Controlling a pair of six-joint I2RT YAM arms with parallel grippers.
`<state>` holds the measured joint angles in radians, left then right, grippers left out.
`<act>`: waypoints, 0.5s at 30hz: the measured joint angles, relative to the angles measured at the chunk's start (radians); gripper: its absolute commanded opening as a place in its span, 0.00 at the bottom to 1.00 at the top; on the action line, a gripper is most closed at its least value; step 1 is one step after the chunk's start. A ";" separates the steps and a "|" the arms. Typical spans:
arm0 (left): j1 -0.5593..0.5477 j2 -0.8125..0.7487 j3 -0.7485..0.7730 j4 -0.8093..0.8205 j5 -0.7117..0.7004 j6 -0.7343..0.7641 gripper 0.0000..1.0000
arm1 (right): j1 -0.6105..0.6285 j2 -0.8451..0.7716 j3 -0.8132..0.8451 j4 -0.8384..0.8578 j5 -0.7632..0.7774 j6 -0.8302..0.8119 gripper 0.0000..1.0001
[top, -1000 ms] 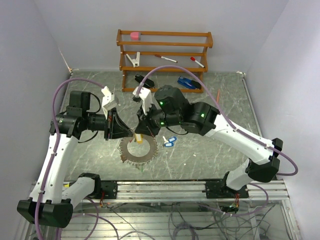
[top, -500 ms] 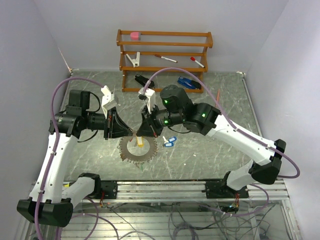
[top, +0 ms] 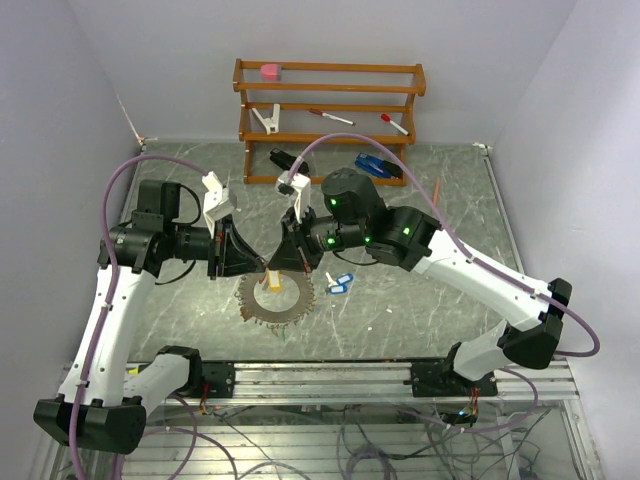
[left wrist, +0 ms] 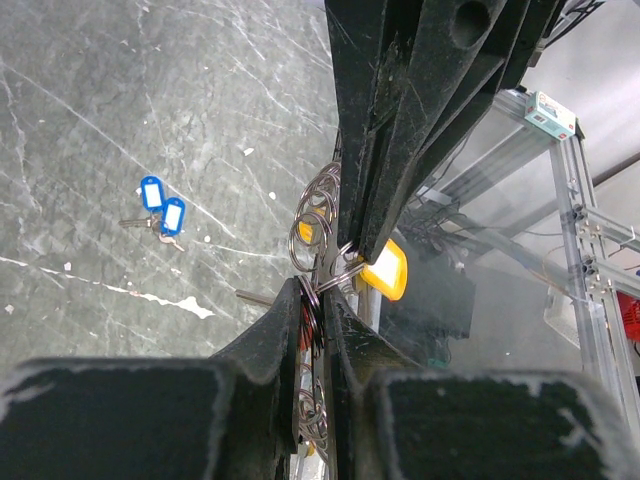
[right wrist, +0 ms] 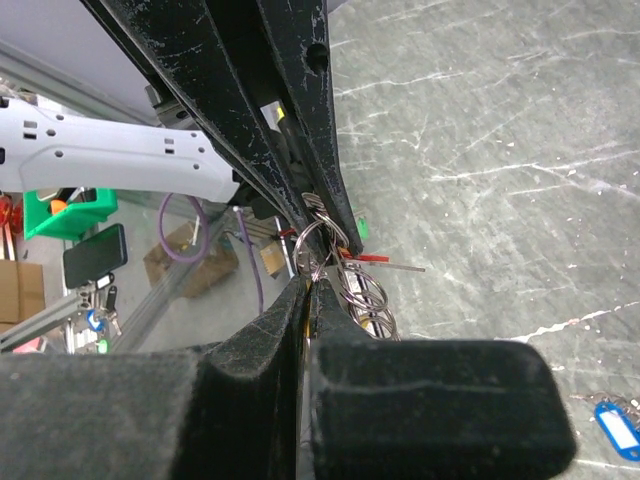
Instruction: Put the keys on the keyring
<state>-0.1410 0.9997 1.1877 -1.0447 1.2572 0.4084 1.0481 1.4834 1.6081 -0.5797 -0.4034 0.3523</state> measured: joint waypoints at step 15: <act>0.000 0.001 0.000 -0.014 -0.010 0.025 0.07 | 0.000 0.000 0.005 0.004 -0.008 0.037 0.00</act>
<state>-0.1410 1.0008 1.1881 -1.0588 1.2476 0.4332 1.0481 1.4834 1.6131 -0.5758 -0.4118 0.3889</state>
